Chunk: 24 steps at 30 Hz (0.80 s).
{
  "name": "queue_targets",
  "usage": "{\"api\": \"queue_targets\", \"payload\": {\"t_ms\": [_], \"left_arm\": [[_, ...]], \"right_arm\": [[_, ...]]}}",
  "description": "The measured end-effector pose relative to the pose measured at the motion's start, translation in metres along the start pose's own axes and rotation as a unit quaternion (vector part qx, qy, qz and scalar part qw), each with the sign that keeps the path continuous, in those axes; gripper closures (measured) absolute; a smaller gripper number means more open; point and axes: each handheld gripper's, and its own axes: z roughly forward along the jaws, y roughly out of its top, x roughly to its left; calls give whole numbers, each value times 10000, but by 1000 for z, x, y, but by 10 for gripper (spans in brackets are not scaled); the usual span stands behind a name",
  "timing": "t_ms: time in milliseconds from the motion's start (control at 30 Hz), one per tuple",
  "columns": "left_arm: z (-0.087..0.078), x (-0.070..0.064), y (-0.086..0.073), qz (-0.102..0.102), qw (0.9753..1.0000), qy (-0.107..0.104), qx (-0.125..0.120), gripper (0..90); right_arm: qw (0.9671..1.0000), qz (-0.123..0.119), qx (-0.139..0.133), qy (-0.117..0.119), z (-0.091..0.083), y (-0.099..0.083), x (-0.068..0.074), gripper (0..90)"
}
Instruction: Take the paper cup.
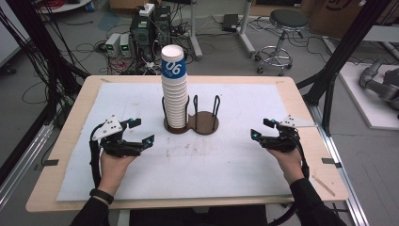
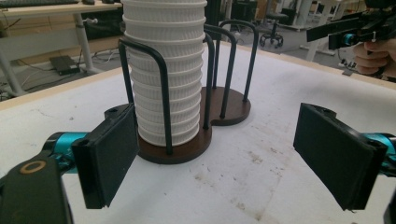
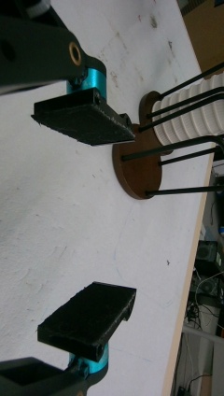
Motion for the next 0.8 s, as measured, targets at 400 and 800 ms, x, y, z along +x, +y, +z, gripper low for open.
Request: {"api": "queue_targets", "payload": {"t_ms": [400, 800], "left_arm": [[10, 1, 20, 82, 9998, 119, 166, 127], [25, 13, 37, -41, 9999, 84, 96, 72]], "right_arm": [[10000, 11, 12, -76, -3, -2, -3, 222], [10000, -29, 45, -75, -1, -2, -3, 222]]}}
